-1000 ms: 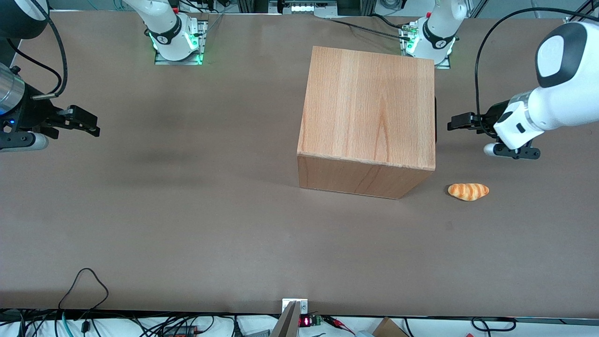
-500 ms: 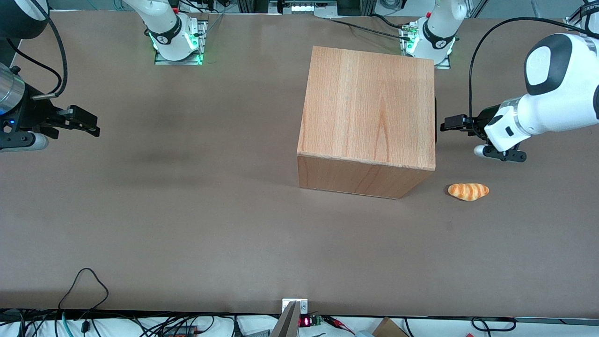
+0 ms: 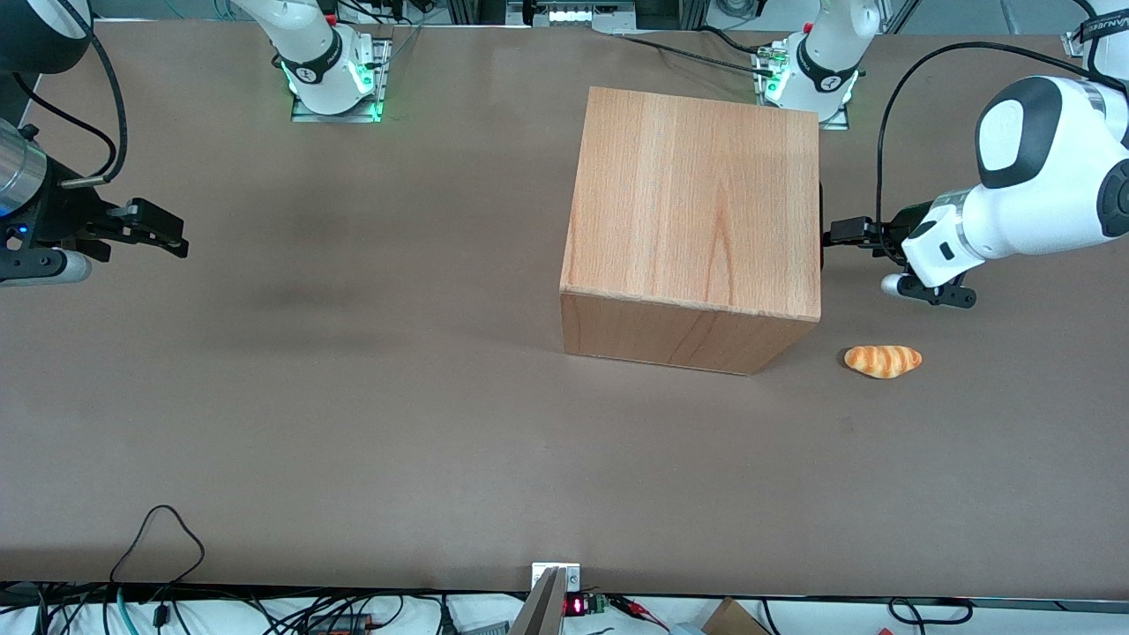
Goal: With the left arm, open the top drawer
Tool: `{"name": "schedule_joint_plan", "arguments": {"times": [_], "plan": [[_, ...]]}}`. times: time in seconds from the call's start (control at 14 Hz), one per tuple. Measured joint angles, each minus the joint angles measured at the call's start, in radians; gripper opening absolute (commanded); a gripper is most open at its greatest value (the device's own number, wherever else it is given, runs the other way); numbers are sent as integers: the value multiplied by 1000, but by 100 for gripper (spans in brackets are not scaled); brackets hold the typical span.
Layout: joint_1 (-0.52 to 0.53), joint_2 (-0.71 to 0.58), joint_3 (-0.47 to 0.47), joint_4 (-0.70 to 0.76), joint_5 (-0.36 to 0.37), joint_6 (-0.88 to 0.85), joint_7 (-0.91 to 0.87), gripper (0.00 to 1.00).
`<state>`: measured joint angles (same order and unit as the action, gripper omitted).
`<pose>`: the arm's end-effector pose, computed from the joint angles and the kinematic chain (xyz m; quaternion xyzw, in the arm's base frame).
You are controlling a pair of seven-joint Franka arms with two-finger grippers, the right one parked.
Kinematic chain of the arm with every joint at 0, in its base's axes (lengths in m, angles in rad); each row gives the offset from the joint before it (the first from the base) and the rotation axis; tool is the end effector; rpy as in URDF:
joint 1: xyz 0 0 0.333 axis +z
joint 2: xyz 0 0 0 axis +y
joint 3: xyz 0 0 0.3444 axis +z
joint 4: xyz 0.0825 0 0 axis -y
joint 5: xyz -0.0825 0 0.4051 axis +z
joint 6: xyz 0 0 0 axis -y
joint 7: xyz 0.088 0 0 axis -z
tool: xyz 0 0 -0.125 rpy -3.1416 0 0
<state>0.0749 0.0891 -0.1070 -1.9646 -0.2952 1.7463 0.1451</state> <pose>0.5568 -0.0482 0.4126 0.9771 -0.0396 -0.1430 0.1522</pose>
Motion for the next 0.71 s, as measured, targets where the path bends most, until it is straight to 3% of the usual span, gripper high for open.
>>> {"name": "schedule_joint_plan", "arguments": {"times": [0.71], "plan": [[0,18,-19,-17,-4,18,13,100]]}}
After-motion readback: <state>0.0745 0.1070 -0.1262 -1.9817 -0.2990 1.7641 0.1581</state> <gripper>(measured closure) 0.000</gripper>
